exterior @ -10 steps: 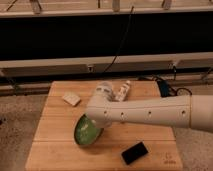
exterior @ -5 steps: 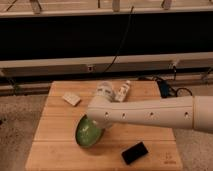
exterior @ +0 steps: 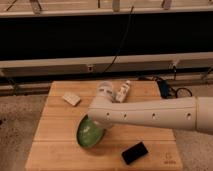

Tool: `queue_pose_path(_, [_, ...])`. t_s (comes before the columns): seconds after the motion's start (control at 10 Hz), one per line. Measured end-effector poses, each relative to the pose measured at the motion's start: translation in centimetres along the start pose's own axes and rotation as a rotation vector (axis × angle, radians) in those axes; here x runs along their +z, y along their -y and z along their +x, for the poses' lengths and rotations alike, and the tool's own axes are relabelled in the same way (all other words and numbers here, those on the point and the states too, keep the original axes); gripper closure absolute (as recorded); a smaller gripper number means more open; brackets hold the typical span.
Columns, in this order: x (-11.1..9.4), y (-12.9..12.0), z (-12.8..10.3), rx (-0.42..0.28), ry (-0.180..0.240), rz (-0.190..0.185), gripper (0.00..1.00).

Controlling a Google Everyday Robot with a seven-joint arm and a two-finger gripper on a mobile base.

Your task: Pick up the ceramic bowl

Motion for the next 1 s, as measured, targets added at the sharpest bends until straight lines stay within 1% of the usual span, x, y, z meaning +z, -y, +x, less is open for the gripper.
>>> queue_pose_path(1.0, [-0.2,-1.04,0.08,-0.025,-0.003,-0.016,1.0])
